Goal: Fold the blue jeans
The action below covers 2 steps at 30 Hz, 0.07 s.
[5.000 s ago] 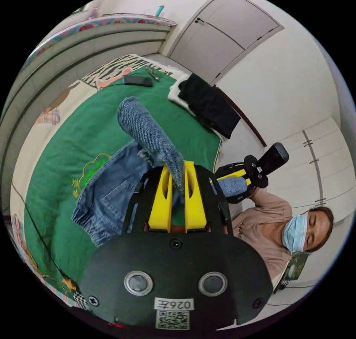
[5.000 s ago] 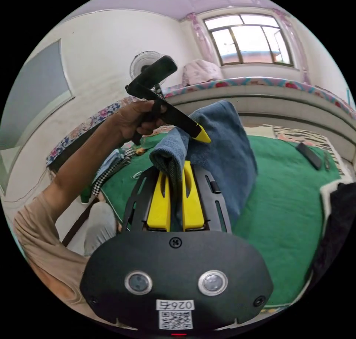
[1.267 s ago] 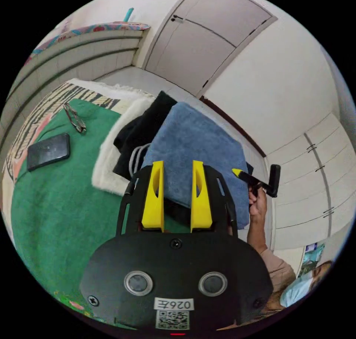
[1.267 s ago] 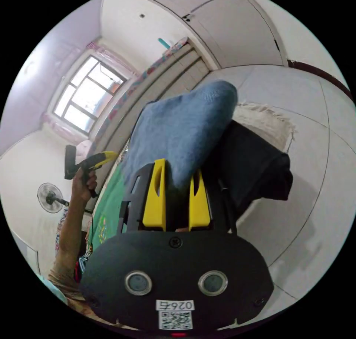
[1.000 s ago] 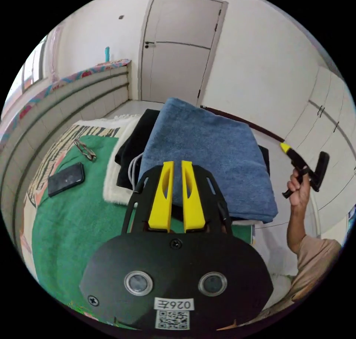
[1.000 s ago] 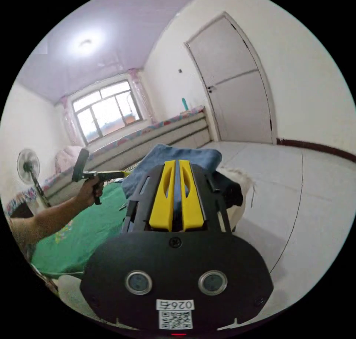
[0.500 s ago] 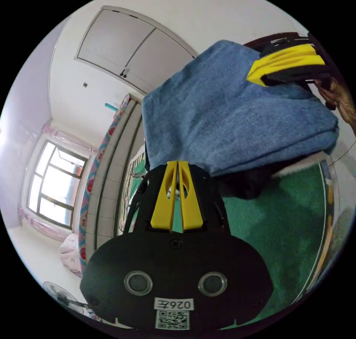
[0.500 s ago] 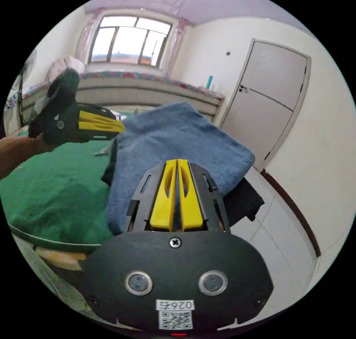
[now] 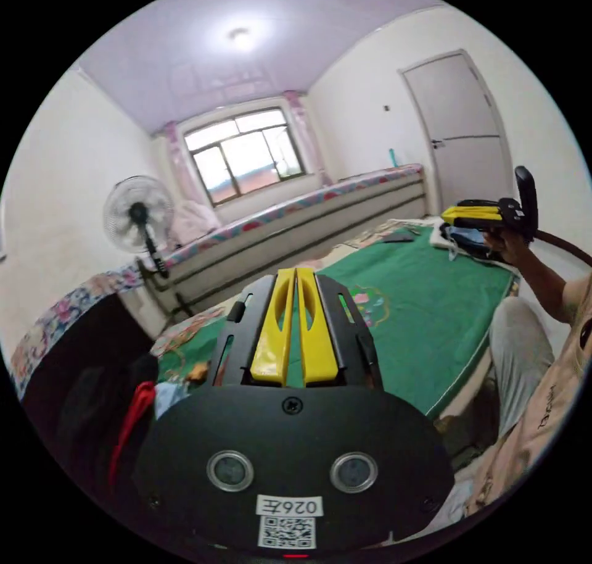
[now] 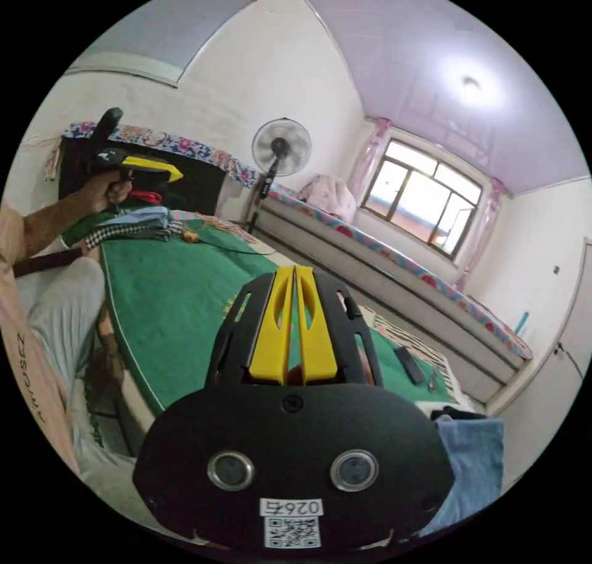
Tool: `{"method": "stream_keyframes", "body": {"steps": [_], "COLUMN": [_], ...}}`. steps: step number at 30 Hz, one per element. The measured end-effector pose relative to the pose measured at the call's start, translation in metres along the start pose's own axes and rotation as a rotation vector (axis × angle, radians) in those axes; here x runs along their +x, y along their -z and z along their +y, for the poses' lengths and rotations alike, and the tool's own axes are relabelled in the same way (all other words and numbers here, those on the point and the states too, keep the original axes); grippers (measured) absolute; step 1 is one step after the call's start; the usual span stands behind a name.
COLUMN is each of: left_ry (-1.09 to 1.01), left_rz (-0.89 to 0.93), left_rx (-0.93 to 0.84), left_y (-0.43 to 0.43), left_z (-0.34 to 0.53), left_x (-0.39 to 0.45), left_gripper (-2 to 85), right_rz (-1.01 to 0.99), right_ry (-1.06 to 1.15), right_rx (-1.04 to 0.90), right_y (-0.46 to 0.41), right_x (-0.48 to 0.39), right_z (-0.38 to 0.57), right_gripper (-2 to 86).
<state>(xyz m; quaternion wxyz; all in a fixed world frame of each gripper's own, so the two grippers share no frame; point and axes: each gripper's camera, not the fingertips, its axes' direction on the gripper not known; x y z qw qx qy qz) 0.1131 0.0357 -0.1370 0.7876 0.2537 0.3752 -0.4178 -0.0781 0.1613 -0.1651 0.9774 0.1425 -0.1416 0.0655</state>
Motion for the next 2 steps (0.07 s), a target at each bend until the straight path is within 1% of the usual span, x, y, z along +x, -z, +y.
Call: {"method": "stream_keyframes", "body": {"steps": [1,2], "left_ry": [0.080,0.118], "left_rz": [-0.131,-0.193], "left_rx": [0.007,0.005], "left_y": [0.042,0.062], "left_z": [0.017,0.026], "left_x": [-0.045,-0.065], "left_gripper": [1.8,3.0], "right_rz": [-0.117,-0.230], "right_ry": [0.000,-0.013], "right_rx": [0.000,-0.006], "right_y": [-0.029,-0.059], "right_x": [-0.027,-0.054], "right_z": [-0.016,-0.032], "right_gripper": [-0.1,0.7]}}
